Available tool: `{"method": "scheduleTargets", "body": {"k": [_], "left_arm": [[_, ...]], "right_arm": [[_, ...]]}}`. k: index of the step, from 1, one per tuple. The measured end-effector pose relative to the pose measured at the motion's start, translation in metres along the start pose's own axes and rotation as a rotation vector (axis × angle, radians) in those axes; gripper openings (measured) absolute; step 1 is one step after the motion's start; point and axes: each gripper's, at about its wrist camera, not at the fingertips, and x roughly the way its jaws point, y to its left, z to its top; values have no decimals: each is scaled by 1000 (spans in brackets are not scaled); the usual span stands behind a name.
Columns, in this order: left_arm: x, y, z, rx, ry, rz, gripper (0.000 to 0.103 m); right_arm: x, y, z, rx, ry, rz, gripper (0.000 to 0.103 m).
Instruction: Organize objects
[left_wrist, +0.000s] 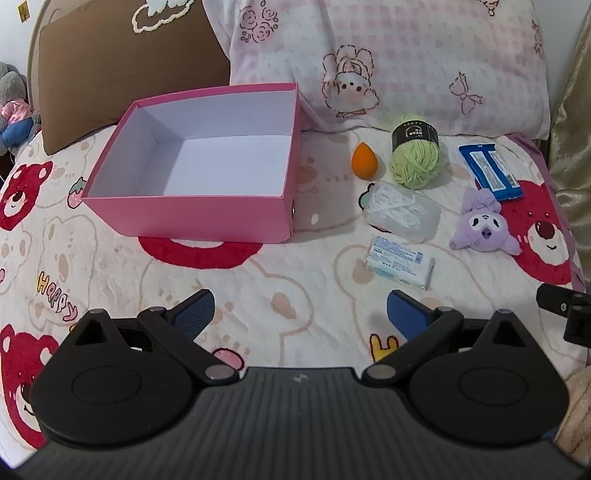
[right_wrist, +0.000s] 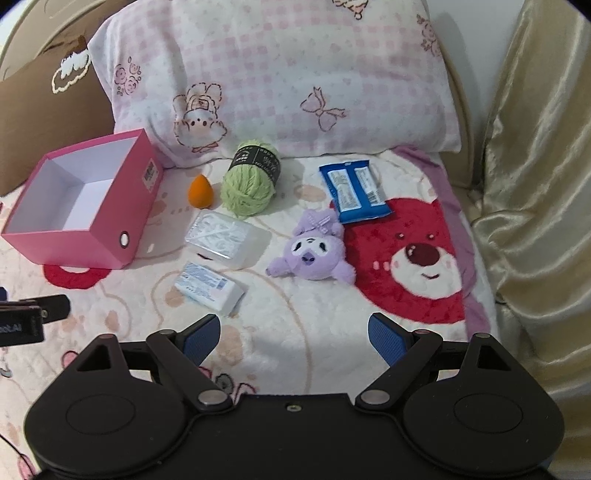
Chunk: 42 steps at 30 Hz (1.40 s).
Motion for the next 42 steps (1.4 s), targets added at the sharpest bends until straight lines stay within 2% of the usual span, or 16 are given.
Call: {"method": "scheduleTargets", "body": {"k": [8, 14, 29, 42], "left_arm": [[-1, 2, 0, -6, 16, -24, 100], [-5, 3, -1, -12, 14, -30, 101], [-7, 9, -1, -12, 22, -34, 101], [-17, 6, -2, -3, 1, -49, 102]], "right_arm": [[-3, 0, -1, -3, 3, 19, 90], [-3, 6, -1, -20, 2, -8, 90], [-5, 10, -2, -23, -1, -3, 90], [-6, 13, -3, -29, 3, -8, 90]]}}
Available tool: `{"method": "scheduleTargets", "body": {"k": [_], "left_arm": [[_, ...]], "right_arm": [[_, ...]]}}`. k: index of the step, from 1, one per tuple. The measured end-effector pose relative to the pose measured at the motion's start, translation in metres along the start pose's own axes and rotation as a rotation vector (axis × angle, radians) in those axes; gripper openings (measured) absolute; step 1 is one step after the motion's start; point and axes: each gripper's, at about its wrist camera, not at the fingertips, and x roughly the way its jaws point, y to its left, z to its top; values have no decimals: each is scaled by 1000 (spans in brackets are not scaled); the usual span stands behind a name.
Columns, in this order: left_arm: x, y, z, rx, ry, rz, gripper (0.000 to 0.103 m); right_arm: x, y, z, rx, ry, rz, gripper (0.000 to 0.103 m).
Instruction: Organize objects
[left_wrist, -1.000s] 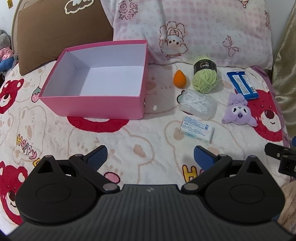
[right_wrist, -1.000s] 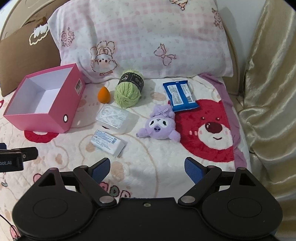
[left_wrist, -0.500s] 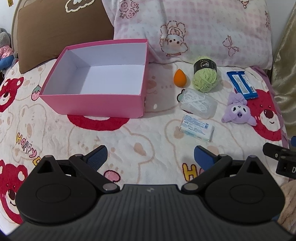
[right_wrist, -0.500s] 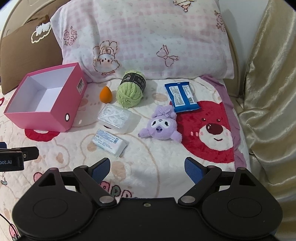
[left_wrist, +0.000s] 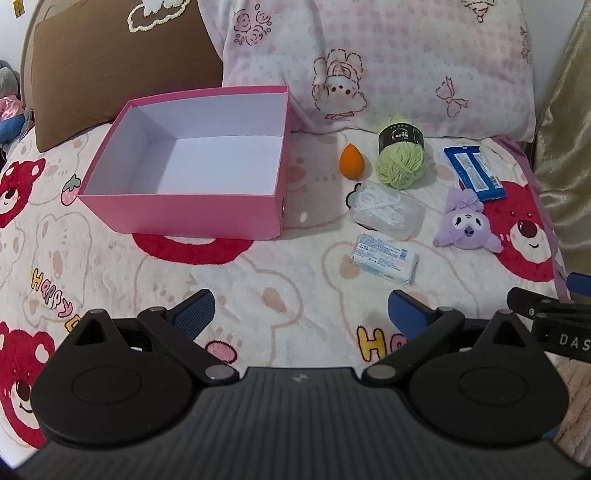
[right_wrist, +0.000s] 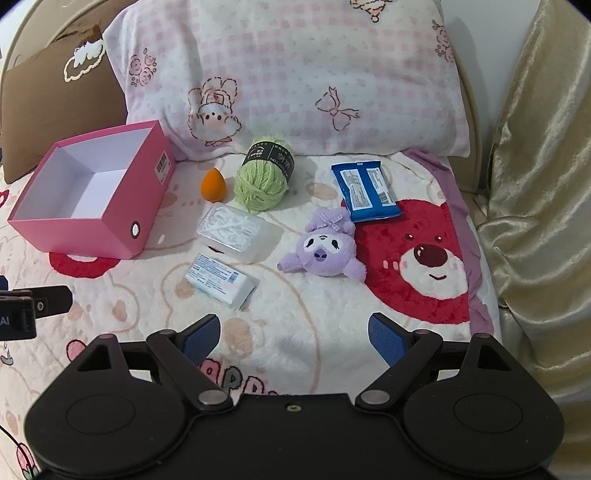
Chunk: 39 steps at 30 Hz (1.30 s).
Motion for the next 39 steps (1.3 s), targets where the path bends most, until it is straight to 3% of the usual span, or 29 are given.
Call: {"method": "scheduleTargets", "body": {"k": [28, 32, 36, 39], "left_arm": [[2, 1, -1, -1, 14, 4, 102], [2, 3, 7, 8, 14, -6, 101], [0, -2, 24, 78, -14, 17, 100], [4, -6, 39, 124, -4, 1, 100]], "right_arm": [[0, 1, 2, 9, 3, -12, 90], [-3, 2, 2, -14, -35, -7, 90], [-9, -1, 8, -68, -103, 72, 90], [-8, -7, 15, -55, -106, 159, 88]]}}
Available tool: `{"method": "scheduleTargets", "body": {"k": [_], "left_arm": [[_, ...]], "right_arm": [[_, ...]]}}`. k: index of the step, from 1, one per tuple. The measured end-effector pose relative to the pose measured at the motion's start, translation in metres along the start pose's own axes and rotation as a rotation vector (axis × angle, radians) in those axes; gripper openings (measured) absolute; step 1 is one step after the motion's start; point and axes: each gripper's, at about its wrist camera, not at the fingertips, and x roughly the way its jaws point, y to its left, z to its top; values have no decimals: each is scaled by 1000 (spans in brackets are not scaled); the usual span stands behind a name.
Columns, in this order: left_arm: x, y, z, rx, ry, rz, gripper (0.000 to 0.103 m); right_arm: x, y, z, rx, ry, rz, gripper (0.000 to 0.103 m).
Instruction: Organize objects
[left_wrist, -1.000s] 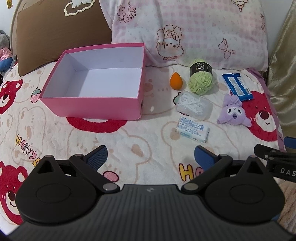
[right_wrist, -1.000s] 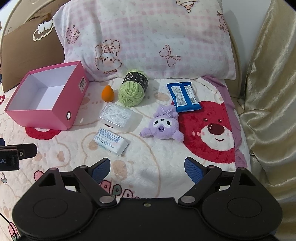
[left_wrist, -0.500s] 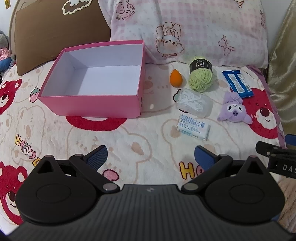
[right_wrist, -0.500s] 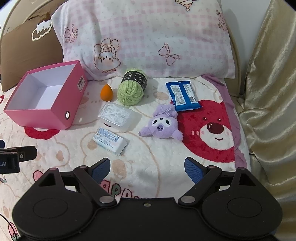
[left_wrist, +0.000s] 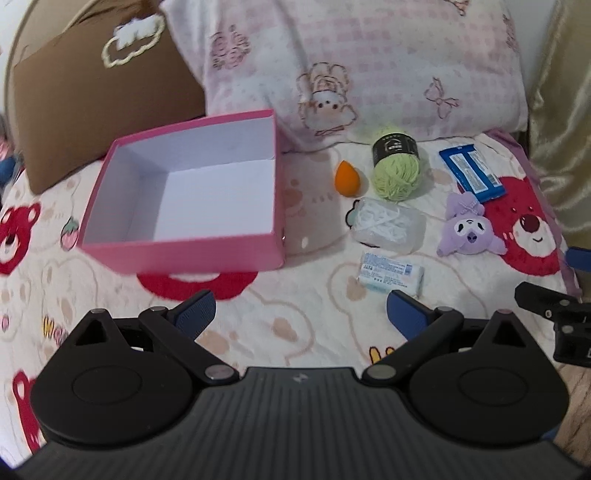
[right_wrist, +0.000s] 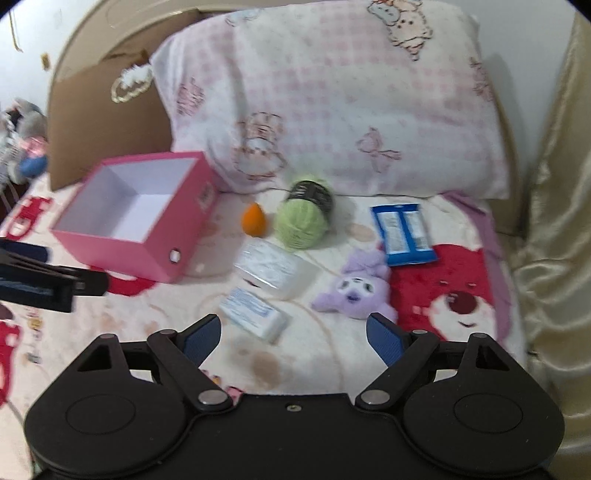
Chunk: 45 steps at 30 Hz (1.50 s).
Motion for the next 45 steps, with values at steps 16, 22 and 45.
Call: {"method": "scheduleTargets", "body": {"k": [16, 22, 45], "left_arm": [[55, -28, 45, 129, -52, -114, 96], [88, -36, 50, 169, -121, -133, 96], [182, -37, 52, 101, -10, -317, 75]], "right_arm": [[66, -4, 6, 3, -97, 126, 86], [109, -21, 1, 58, -56, 123, 86], [191, -6, -7, 94, -49, 168, 76]]}}
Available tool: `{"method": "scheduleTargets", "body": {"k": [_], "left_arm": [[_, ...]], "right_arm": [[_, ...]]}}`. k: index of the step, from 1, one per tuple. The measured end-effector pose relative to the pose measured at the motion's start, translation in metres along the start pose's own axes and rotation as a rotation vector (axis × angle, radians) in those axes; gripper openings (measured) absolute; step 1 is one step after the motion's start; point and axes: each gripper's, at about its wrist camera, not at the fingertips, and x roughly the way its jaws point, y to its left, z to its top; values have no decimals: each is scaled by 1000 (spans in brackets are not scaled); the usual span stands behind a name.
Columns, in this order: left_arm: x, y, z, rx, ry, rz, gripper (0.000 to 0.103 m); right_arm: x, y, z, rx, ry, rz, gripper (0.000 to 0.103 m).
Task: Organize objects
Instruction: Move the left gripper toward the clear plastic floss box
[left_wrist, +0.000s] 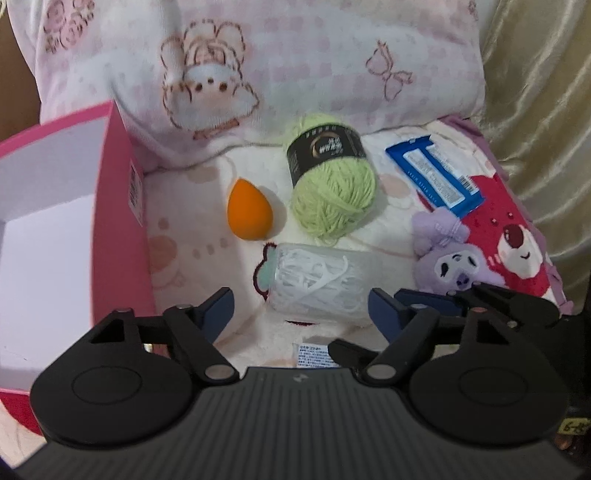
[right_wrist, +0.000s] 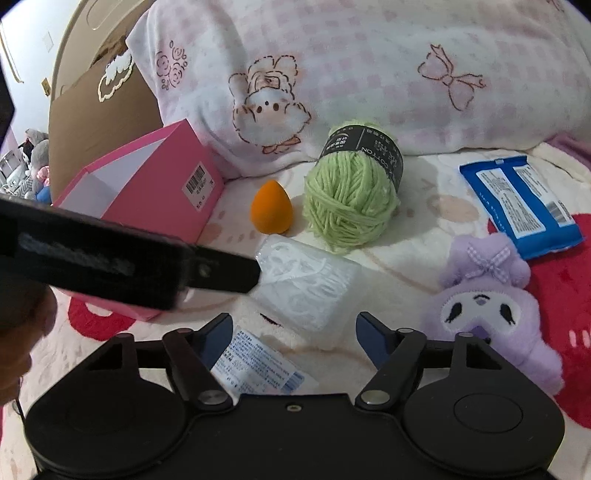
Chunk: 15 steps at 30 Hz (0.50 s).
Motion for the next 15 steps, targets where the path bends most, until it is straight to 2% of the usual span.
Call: {"method": "scheduleTargets", "body": {"k": [3, 7, 9, 13, 15], "left_arm": [[11, -2, -5, 16, 8, 39, 71], [19, -10, -7, 82, -22, 66, 69], [24, -13, -5, 97, -25, 68, 66], [39, -12, 1, 62, 17, 50, 57], [43, -9, 4, 25, 16, 30, 57]], "right_arm": [[8, -1, 1, -4, 17, 24, 74], [15, -1, -3, -32, 14, -10, 72], [19, -2, -6, -59, 2, -27, 65], [33, -4, -7, -141, -20, -51, 57], [36, -6, -7, -165, -23, -49, 56]]}}
